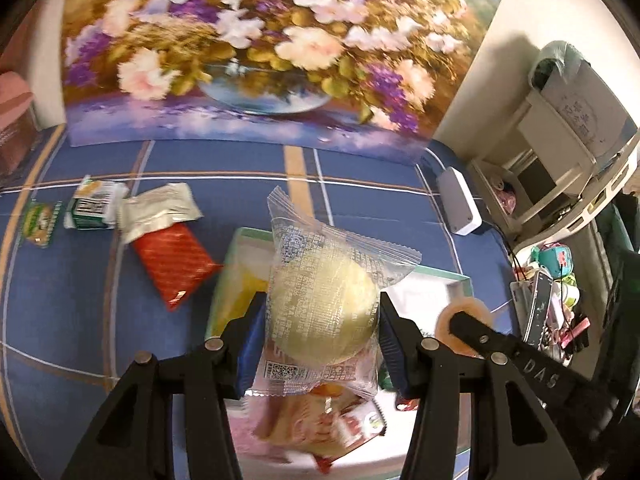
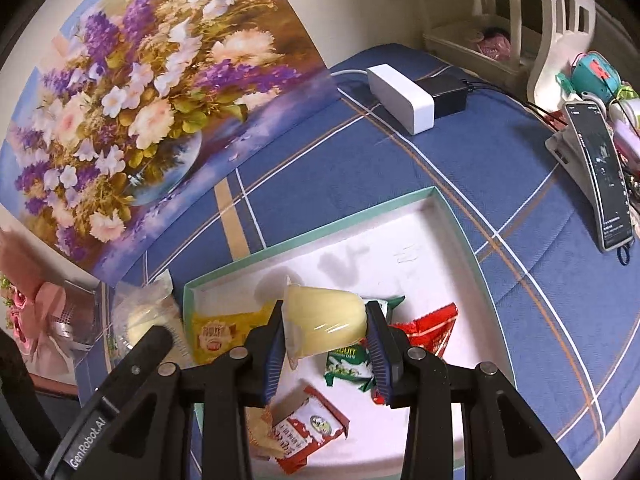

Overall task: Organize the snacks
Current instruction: 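Carry bun with left tool while right tool carries jelly cup into tray, then open both, then withdraw both tools from the tray toward the remaining snacks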

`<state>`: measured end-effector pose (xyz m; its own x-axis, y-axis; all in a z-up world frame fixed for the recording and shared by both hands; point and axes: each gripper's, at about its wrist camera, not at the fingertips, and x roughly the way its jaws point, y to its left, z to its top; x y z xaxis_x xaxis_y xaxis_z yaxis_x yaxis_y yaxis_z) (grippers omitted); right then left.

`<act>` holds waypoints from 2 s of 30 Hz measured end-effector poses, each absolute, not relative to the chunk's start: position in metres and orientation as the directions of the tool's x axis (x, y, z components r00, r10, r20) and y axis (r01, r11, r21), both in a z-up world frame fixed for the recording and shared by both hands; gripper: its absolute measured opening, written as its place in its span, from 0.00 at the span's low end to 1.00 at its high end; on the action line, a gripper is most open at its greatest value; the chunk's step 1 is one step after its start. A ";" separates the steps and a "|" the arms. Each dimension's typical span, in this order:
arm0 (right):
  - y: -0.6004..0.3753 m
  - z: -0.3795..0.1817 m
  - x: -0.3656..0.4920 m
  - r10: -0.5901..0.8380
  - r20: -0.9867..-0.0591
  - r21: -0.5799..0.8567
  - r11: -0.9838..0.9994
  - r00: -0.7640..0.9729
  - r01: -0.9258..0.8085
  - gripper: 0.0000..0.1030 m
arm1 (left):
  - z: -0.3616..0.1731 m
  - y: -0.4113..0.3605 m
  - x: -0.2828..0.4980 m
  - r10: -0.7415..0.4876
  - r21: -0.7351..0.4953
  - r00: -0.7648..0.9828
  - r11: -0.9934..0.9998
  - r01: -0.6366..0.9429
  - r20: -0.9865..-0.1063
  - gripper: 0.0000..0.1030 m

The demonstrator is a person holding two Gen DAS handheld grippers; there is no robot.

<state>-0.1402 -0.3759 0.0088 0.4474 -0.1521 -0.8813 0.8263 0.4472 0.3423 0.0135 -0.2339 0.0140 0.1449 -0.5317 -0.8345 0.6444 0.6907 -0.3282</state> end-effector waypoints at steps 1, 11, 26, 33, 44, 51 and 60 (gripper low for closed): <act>-0.377 0.007 -0.139 -0.152 -0.883 0.339 0.448 0.444 0.827 0.39 | 0.011 -0.239 0.013 -0.531 -0.330 0.138 0.688 0.646 -0.836 0.52; -0.399 -0.019 -0.131 -0.138 -0.903 0.314 0.437 0.408 0.843 0.39 | -0.017 -0.287 0.017 -0.459 -0.302 0.070 0.684 0.663 -0.885 0.52; -0.411 -0.044 -0.124 -0.105 -0.919 0.306 0.422 0.381 0.853 0.40 | -0.039 -0.315 0.024 -0.436 -0.318 0.022 0.689 0.651 -0.900 0.54; -0.409 -0.035 -0.125 -0.118 -0.914 0.306 0.430 0.389 0.849 0.40 | -0.028 -0.306 0.021 -0.456 -0.327 0.037 0.690 0.646 -0.889 0.60; -0.407 -0.031 -0.127 -0.121 -0.921 0.285 0.441 0.371 0.851 0.69 | -0.017 -0.265 0.026 -0.411 -0.237 0.169 0.763 0.601 -0.896 0.71; -0.402 -0.030 -0.123 -0.125 -0.926 0.262 0.468 0.357 0.844 0.80 | -0.020 -0.236 0.032 -0.335 -0.116 0.308 0.822 0.558 -0.890 0.85; -0.392 -0.019 -0.112 -0.156 -0.917 0.243 0.513 0.368 0.823 1.00 | -0.026 -0.208 0.037 -0.300 -0.055 0.406 0.855 0.516 -0.863 0.98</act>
<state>-0.1121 -0.3917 -0.0192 0.3679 -0.1560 -0.9167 0.8231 0.5133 0.2430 0.0368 -0.2080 -0.0257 0.4055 -0.3002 -0.8634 0.5158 0.8549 -0.0550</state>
